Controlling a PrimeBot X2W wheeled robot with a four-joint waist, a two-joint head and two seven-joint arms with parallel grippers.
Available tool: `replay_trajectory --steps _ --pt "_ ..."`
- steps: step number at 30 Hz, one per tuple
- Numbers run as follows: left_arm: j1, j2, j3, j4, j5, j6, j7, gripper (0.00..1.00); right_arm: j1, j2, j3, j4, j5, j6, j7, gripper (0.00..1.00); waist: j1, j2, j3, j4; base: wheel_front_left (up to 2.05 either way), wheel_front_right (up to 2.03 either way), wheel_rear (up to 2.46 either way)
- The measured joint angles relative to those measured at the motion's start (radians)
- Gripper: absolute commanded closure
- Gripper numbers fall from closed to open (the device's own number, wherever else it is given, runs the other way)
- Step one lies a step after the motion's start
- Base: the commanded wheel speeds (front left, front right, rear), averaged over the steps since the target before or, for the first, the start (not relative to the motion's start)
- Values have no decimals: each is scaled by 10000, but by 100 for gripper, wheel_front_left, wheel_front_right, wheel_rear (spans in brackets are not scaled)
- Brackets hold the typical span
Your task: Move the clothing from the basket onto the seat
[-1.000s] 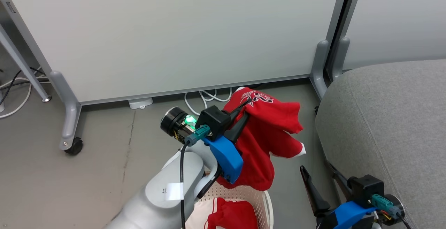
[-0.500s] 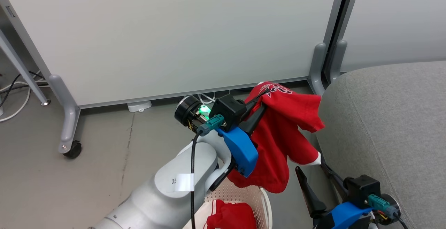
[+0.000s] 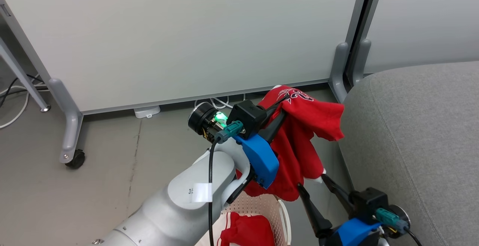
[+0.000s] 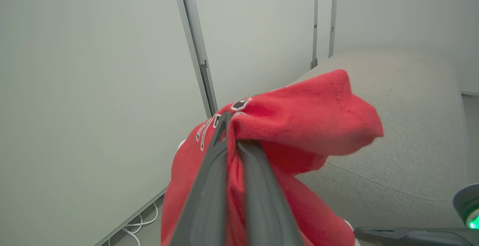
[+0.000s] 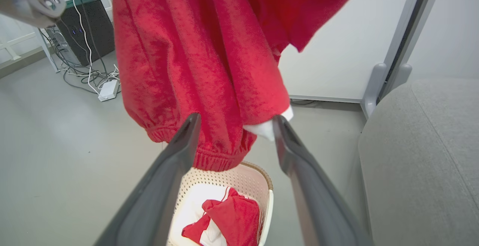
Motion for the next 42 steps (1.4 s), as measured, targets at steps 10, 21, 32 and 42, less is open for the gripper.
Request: replay_trajectory --steps 10,21,32,42 --pt "-25 -2 -56 -98 -71 46 0 100 -1013 2 903 341 123 0 336 0 0 0 130 -31 0 0 0" --pt "-41 0 -134 -148 -100 29 0 100 -2405 2 1440 1461 58 0 514 0 0 0 195 -39 0 0 0" --pt "-73 0 -357 -232 -249 6 0 100 -3751 0 2079 2949 339 0 420 0 0 0 155 -3 0 0 0" --pt "-73 2 -468 -280 -347 -42 0 100 -4242 0 2399 3967 731 0 88 100 0 0 3 36 0 0 0"
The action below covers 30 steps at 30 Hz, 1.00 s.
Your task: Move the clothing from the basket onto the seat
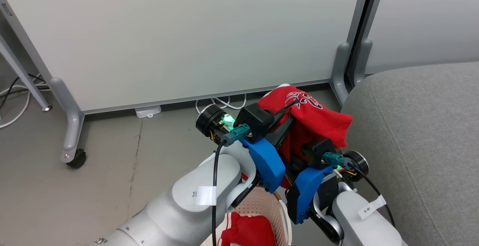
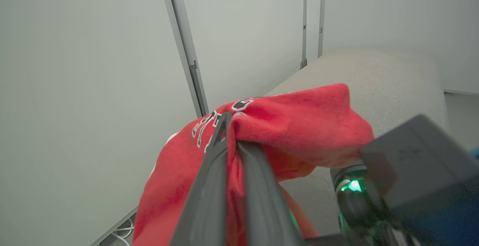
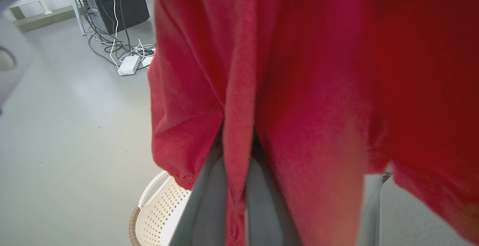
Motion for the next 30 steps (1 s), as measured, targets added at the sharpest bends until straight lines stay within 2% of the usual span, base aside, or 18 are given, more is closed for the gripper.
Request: replay_trajectory --steps 10,30 --pt "32 -2 8 188 -33 -2 -2 100 2 -8 -176 155 38 0 -288 100 0 0 -78 -88 0 0 0" --pt "46 -2 159 393 -163 -40 -10 100 260 -38 -263 -71 12 0 -180 100 0 0 -65 -239 0 0 0"
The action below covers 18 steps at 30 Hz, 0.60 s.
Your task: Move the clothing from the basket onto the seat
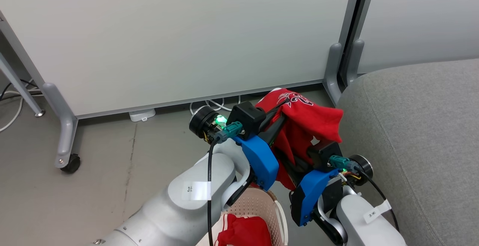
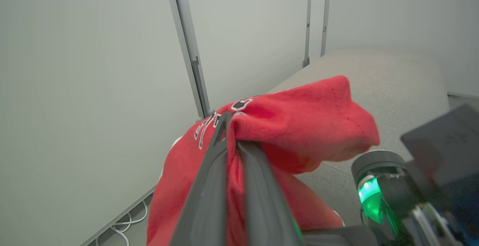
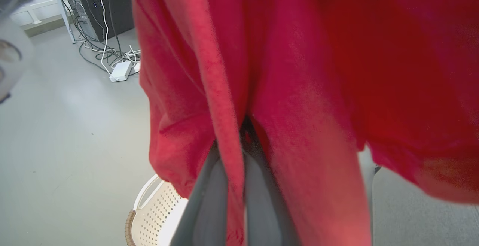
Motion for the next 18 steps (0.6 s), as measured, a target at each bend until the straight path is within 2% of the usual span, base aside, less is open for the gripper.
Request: replay_trajectory --steps 1,2,3,4,11,18 --pt "0 0 8 12 0 0 0 100 7 -4 -21 -13 -2 0 2 100 0 0 3 -3 0 0 0" --pt "0 0 19 19 0 2 0 85 14 -8 -42 -27 -2 0 25 100 0 0 6 -6 0 0 0" --pt "0 0 33 25 0 2 0 54 23 -10 -59 -42 -4 0 29 100 0 0 11 -8 0 0 0" --pt "0 0 44 21 4 8 0 0 36 -10 -75 -52 -6 0 29 100 0 0 15 -11 0 0 0" --pt "171 -4 535 -123 119 113 -2 0 118 -12 -151 -161 -75 0 61 100 -1 0 52 -16 0 0 0" --pt "1395 259 1985 -899 1185 399 -2 0 231 -69 -378 -430 -169 0 86 100 0 0 121 72 0 0 0"
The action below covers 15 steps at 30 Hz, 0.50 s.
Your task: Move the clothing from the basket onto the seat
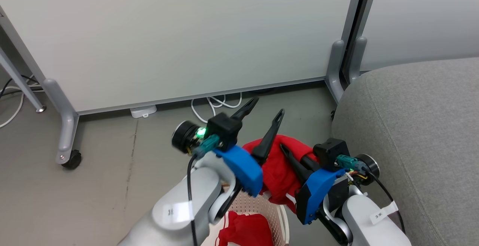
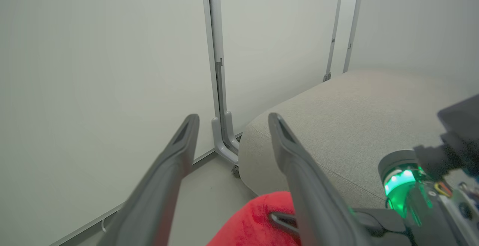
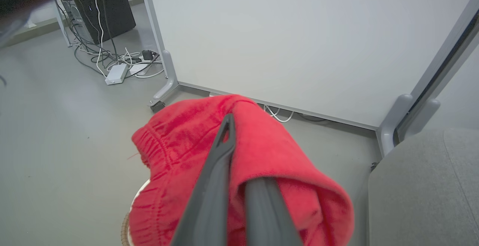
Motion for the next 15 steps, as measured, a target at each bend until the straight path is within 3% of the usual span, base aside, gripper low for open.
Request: replay_trajectory --steps 8,15 --pt "2141 644 1714 -1289 1427 -98 0 0 264 -52 -217 -460 -75 0 132 100 0 0 50 96 0 0 0" --pt "3564 792 3158 -2192 2452 -422 0 0 544 -163 -529 -936 -130 0 316 100 0 0 109 146 0 0 0"
